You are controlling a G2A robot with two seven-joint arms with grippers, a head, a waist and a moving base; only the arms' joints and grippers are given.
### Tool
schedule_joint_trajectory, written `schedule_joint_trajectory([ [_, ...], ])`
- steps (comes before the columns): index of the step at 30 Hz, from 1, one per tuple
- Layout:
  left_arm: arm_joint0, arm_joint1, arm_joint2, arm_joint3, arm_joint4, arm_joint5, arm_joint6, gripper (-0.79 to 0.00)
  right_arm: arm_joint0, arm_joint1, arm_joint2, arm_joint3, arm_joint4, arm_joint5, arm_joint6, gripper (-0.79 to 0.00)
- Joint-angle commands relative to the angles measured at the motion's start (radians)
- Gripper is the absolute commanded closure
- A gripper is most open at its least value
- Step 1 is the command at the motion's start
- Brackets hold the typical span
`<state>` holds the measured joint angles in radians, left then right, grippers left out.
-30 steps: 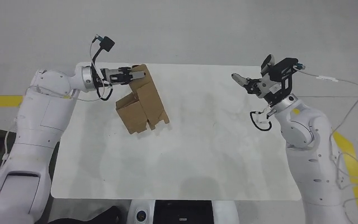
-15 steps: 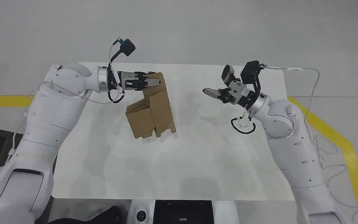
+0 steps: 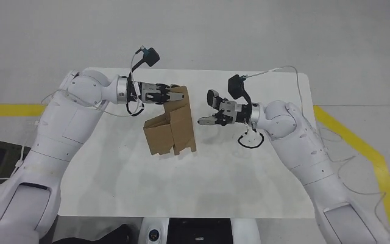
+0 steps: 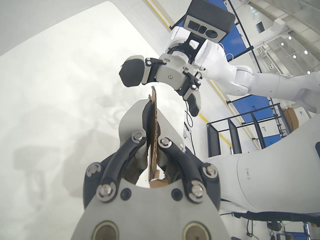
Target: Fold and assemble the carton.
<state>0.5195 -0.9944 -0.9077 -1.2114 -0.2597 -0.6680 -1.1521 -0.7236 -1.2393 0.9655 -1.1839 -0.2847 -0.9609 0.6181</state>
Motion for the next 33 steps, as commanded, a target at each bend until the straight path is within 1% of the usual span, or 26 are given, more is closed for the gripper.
schedule_joint_trajectory([
  [1,0.0,-0.001,0.005,-0.005,-0.006,-0.002,0.002,0.0,0.016,-0.005,-0.025,0.018,0.036,-0.018,0.02,-0.785],
  [5,0.007,-0.001,0.017,-0.021,-0.016,-0.017,0.017,0.0,0.045,-0.015,-0.071,0.053,0.093,-0.042,0.047,-0.785],
  [11,0.014,0.002,0.027,-0.026,-0.038,-0.034,0.034,0.0,0.083,-0.031,-0.136,0.097,0.165,-0.051,0.092,-0.785],
  [12,0.013,0.003,0.029,-0.026,-0.039,-0.035,0.035,0.0,0.088,-0.034,-0.145,0.101,0.177,-0.051,0.098,-0.69],
  [13,0.013,0.003,0.031,-0.026,-0.041,-0.036,0.036,0.0,0.093,-0.036,-0.154,0.106,0.188,-0.051,0.104,-0.563],
  [14,0.013,0.004,0.033,-0.025,-0.043,-0.037,0.037,0.0,0.098,-0.038,-0.161,0.11,0.2,-0.051,0.109,-0.388],
  [16,0.012,0.004,0.038,-0.025,-0.045,-0.039,0.039,0.0,0.107,-0.042,-0.175,0.117,0.219,-0.051,0.118,-0.339],
  [17,0.012,0.005,0.04,-0.024,-0.045,-0.04,0.04,0.0,0.111,-0.043,-0.181,0.121,0.226,-0.051,0.123,-0.286],
  [21,0.009,0.006,0.051,-0.021,-0.044,-0.043,0.043,0.0,0.127,-0.048,-0.202,0.134,0.256,-0.051,0.144,-0.145],
  [23,0.008,0.007,0.057,-0.021,-0.04,-0.046,0.046,0.0,0.132,-0.05,-0.208,0.138,0.267,-0.051,0.149,-0.099],
  [26,0.008,0.01,0.064,-0.022,-0.037,-0.053,0.053,0.0,0.135,-0.051,-0.215,0.142,0.276,-0.051,0.15,-0.006],
  [33,0.004,0.02,0.075,-0.024,-0.043,-0.064,0.064,0.0,0.141,-0.055,-0.227,0.144,0.3,-0.051,0.153,0.0],
])
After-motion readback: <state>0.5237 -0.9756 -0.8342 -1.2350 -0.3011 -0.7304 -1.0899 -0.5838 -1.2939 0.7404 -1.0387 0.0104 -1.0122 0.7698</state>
